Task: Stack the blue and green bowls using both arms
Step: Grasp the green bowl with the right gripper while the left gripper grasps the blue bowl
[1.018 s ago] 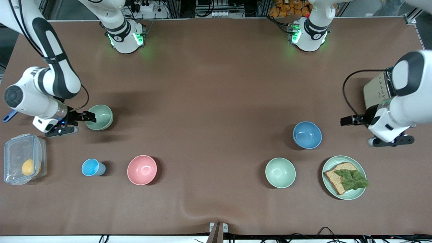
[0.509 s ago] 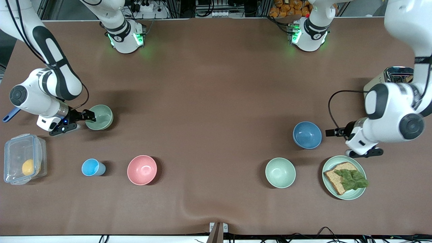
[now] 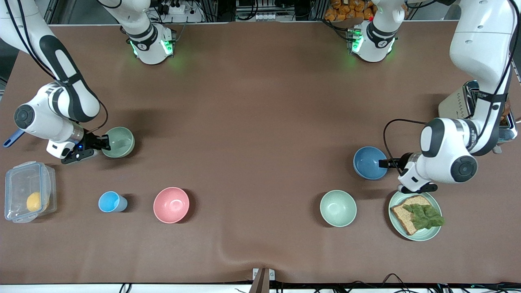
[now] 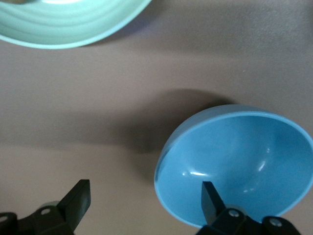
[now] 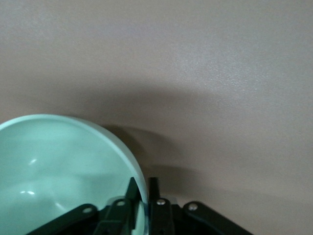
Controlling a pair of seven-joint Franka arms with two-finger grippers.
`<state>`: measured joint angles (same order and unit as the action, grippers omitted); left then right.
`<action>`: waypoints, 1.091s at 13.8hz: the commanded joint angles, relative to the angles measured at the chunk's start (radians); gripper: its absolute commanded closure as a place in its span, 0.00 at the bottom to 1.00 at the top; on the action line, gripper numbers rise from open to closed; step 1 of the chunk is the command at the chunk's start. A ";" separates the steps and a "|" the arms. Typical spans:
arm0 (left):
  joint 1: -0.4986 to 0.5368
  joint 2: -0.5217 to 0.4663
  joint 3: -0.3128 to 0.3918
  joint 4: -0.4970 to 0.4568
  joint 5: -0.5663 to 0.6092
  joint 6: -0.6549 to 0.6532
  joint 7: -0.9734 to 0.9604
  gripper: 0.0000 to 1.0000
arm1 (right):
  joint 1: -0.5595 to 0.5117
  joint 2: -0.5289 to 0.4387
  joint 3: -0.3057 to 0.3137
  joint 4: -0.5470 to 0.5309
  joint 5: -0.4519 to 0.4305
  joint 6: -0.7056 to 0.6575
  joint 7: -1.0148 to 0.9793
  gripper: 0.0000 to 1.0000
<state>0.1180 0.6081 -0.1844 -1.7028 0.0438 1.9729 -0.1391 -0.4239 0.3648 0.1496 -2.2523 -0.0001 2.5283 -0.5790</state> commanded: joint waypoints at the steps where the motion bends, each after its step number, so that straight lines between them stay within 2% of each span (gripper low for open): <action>1: -0.001 0.044 -0.003 0.011 0.024 0.029 0.003 0.00 | -0.007 -0.018 0.014 0.006 0.000 -0.044 0.021 1.00; 3: -0.003 0.051 -0.003 0.011 0.024 0.034 0.003 0.00 | -0.003 -0.055 0.028 0.045 0.037 -0.155 0.057 1.00; 4: -0.003 0.051 -0.003 0.012 0.022 0.034 0.003 0.59 | -0.001 -0.076 0.042 0.071 0.057 -0.218 0.079 1.00; 5: -0.001 0.050 -0.003 0.012 0.024 0.034 0.003 1.00 | -0.001 -0.089 0.045 0.088 0.068 -0.261 0.088 1.00; 9: -0.003 0.051 -0.003 0.014 0.024 0.034 0.003 1.00 | 0.005 -0.127 0.085 0.108 0.115 -0.341 0.158 1.00; 11: -0.003 0.051 -0.003 0.014 0.024 0.034 0.003 1.00 | 0.008 -0.158 0.132 0.108 0.161 -0.388 0.238 1.00; 15: -0.001 0.050 -0.003 0.018 0.024 0.034 0.004 1.00 | 0.011 -0.202 0.223 0.100 0.172 -0.413 0.397 1.00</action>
<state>0.1169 0.6486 -0.1925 -1.6877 0.0439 1.9948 -0.1374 -0.4139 0.2099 0.3336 -2.1344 0.1514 2.1322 -0.2555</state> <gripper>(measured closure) 0.930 0.943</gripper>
